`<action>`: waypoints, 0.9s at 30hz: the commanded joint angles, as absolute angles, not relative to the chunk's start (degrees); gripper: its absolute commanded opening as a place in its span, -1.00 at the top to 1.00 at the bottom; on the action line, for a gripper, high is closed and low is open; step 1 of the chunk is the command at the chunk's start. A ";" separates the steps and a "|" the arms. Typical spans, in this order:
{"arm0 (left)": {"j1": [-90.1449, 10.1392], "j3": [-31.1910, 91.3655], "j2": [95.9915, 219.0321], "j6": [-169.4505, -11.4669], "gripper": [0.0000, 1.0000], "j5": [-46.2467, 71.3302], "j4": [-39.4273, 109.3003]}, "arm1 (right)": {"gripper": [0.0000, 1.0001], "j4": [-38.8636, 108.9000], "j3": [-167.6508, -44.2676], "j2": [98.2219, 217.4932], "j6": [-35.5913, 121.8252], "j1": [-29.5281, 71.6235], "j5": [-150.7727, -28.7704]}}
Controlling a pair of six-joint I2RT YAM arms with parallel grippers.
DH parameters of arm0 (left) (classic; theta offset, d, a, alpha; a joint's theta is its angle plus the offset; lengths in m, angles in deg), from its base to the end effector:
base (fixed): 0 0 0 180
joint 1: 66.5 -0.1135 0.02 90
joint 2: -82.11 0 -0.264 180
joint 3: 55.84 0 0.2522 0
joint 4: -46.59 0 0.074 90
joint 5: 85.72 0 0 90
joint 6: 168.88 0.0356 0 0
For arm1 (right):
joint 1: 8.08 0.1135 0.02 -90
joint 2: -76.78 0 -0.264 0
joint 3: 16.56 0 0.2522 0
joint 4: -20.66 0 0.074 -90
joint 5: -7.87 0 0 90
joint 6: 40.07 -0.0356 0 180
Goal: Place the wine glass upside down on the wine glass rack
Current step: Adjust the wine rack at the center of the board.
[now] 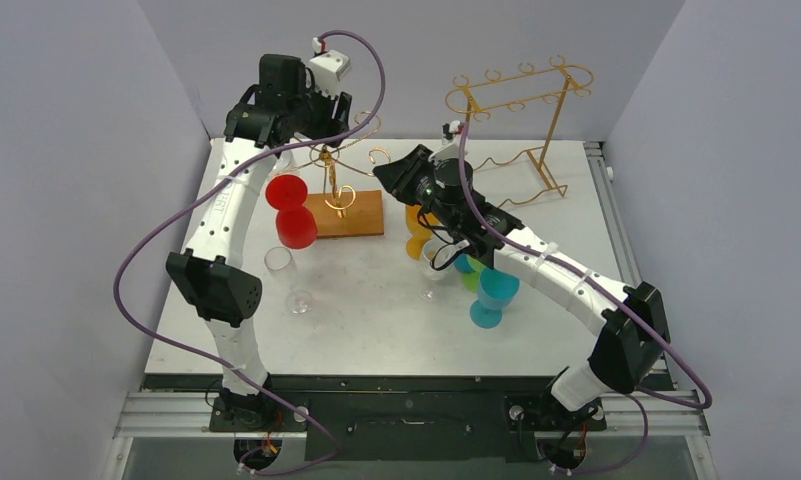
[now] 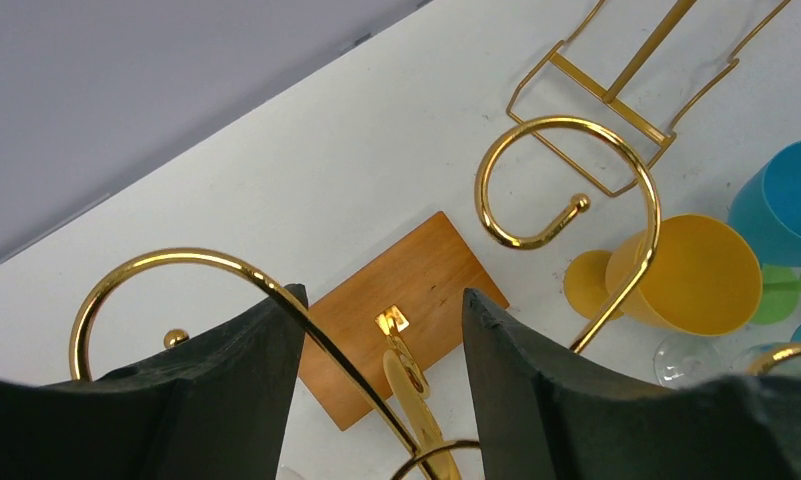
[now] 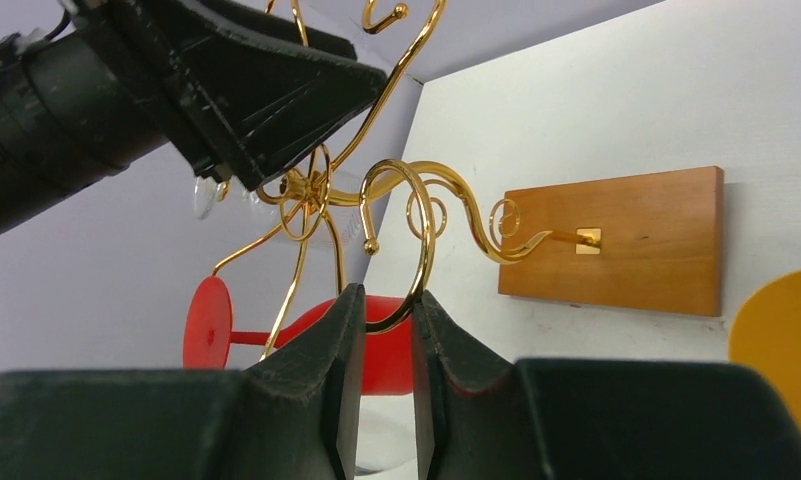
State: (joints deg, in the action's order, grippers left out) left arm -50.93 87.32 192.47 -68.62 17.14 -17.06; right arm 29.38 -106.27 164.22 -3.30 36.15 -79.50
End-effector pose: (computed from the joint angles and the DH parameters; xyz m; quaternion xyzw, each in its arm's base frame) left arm 0.3997 -0.1196 0.4419 0.2470 0.8300 -0.1200 0.4854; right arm 0.2656 0.2563 0.3749 0.0737 0.7421 0.4893 0.4522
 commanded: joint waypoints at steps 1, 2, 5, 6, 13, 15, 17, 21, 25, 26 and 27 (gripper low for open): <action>-50.83 86.97 189.91 -67.90 -0.10 18.22 -13.52 | 0.73 34.25 -106.89 166.40 -1.38 34.34 -81.30; -50.83 87.15 190.18 -67.89 -0.10 18.01 -13.41 | 0.73 34.99 -107.55 166.98 -1.35 34.14 -81.40; -50.86 88.78 191.82 -67.72 -0.10 17.25 -13.31 | 0.71 36.37 -110.08 168.22 -1.20 34.22 -81.35; -50.86 89.71 192.72 -67.72 -0.10 16.76 -13.23 | 0.69 36.56 -110.93 168.62 -1.27 34.47 -81.37; -50.93 102.94 201.98 -66.68 -0.09 13.88 -15.57 | 0.63 37.69 -116.12 171.09 -2.99 37.09 -81.13; -51.00 105.16 203.83 -66.11 -0.09 13.40 -15.45 | 0.61 37.89 -116.63 171.45 -3.64 37.46 -80.93; -51.14 106.22 204.90 -65.88 -0.09 13.56 -15.21 | 0.55 38.40 -117.01 171.73 -4.04 37.44 -81.00; -51.09 104.96 204.57 -66.00 -0.12 14.65 -14.68 | 0.39 38.44 -116.81 172.21 -5.00 35.70 -81.38; -51.20 100.73 201.32 -66.97 -0.32 15.42 -12.42 | 0.24 38.48 -117.53 172.73 -5.26 33.54 -81.64; -51.25 99.72 200.25 -67.09 -0.42 15.82 -11.92 | 0.22 38.42 -117.80 172.67 -5.22 33.06 -81.62; -51.21 98.88 199.28 -67.18 -0.47 16.17 -11.54 | 0.21 38.45 -117.86 172.50 -5.02 32.74 -83.01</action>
